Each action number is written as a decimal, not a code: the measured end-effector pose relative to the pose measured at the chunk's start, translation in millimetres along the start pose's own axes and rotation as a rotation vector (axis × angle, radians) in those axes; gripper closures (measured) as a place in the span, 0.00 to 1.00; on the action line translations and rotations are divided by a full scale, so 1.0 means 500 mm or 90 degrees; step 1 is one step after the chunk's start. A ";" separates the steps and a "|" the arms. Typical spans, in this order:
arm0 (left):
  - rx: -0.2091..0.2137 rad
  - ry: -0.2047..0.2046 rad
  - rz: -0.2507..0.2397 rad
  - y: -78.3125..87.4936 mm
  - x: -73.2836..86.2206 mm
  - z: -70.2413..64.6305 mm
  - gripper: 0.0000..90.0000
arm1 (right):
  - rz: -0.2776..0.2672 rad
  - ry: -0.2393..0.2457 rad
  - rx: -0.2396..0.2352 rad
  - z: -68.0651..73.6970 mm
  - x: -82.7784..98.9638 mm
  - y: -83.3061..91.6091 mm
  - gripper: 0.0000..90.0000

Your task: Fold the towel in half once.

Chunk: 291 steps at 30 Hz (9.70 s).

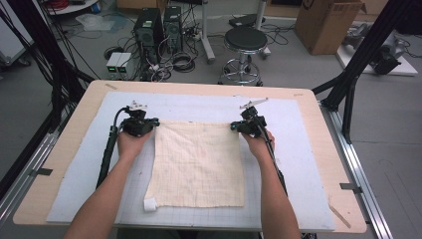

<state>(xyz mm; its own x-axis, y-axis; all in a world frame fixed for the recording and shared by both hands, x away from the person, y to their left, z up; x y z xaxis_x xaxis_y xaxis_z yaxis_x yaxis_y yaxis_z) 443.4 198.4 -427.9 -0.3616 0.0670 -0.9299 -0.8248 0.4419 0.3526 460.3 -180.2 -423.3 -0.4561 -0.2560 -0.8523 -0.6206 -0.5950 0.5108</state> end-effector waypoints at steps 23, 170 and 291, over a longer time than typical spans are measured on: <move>0.058 -0.025 -0.024 0.054 -0.042 -0.022 0.97 | -0.069 -0.028 -0.052 0.006 -0.034 0.067 0.93; 0.318 -0.062 -0.025 0.357 0.178 -0.138 0.79 | -0.067 0.006 -0.254 0.196 0.242 0.272 0.85; 0.202 -0.088 0.105 0.095 0.115 -0.209 0.98 | 0.048 0.072 -0.200 0.245 0.106 0.008 0.99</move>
<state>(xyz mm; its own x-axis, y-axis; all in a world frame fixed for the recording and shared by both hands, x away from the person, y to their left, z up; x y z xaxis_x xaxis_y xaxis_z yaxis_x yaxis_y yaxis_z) 338.3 129.8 -453.6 -0.3989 0.2706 -0.8762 -0.5770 0.6685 0.4692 355.8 -102.8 -452.9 -0.4079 -0.3806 -0.8299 -0.3532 -0.7724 0.5278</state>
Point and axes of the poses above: each handheld gripper's, and its own axes: y roughly backward along the jaws, x roughly out of its underside, z roughly to its left, the point moved 2 cm from there along -y, roughly forward along the jaws, and after that the axes turned 13 degrees about -z, right-handed, at the moved point
